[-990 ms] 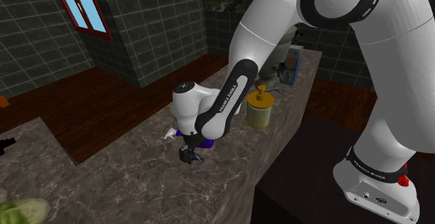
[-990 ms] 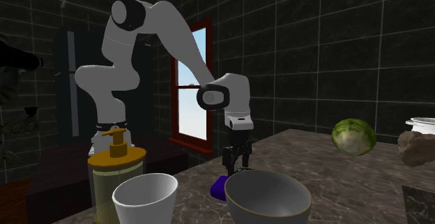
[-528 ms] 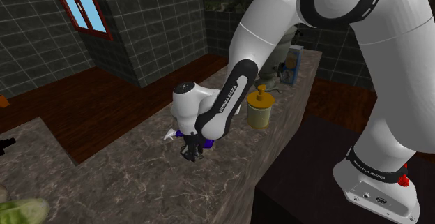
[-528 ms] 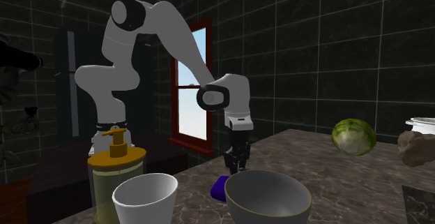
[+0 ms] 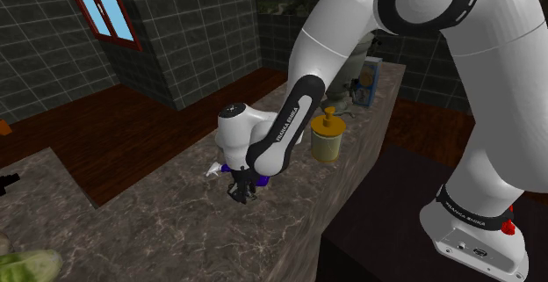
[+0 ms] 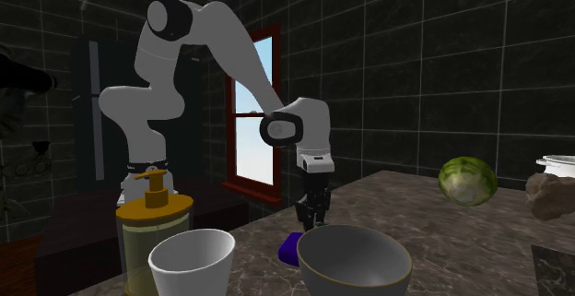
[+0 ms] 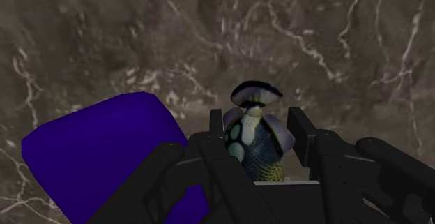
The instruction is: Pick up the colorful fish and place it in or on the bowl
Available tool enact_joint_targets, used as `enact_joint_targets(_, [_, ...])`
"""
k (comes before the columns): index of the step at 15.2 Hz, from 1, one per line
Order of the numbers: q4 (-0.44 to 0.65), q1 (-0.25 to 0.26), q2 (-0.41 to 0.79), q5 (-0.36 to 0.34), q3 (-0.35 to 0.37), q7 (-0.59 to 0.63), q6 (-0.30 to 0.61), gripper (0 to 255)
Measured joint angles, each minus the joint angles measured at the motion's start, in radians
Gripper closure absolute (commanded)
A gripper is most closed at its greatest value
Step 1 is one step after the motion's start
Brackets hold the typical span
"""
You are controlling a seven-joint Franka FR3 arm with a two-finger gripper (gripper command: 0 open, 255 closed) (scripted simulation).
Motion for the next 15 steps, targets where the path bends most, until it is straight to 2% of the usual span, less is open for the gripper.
enact_joint_targets(15, [-0.027,-0.055,-0.159,0.083,0.072,-0.055,-0.129,255])
